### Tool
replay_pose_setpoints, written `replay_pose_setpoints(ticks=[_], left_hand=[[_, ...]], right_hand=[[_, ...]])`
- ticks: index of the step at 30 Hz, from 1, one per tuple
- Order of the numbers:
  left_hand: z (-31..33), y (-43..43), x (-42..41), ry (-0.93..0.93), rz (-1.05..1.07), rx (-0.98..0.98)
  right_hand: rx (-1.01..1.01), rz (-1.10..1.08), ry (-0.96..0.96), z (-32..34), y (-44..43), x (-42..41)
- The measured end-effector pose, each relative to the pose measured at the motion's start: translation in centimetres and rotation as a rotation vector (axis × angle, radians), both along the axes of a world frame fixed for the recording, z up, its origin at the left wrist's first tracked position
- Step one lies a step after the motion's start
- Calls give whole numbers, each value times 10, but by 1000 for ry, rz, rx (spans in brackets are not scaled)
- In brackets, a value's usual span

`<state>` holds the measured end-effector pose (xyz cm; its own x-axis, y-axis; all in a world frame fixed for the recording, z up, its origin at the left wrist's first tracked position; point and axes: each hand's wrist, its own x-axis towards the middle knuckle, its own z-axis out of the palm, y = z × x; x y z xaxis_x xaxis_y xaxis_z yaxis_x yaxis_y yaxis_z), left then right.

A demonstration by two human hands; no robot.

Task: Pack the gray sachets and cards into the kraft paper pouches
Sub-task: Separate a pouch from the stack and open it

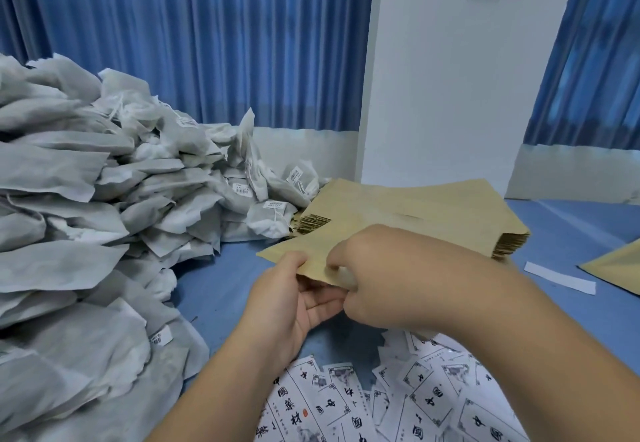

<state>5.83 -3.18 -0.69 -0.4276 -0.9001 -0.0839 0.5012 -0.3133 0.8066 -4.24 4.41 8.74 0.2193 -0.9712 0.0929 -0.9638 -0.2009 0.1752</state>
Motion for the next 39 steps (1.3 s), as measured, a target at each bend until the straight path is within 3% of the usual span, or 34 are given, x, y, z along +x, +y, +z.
replay_pose_setpoints(ticks=[5,10,13,18,24,34,39], left_hand=[[6,13,-4,183,-172,-1],[6,22,-5,239,-222,-20],[5,20,-3,251,-215,-40],[0,19,-5,288,-224,-70],[-1,18,-10,205,-178,-112],[-1,23,-9,245,-195,-159],[4,28,-7,260,-244,-145]], right_hand=[[-39,-12,-127,0,-4,-7],[76,-12,-491,-2,-9,-22],[92,-67,-615,-4,-12,-32],[25,-126,-594,-6,-16,-39],[28,-88,-520,-7,-16,-33],[213,-15,-824,-1,-15,-42],[256,18,-877,5,-10,-47]])
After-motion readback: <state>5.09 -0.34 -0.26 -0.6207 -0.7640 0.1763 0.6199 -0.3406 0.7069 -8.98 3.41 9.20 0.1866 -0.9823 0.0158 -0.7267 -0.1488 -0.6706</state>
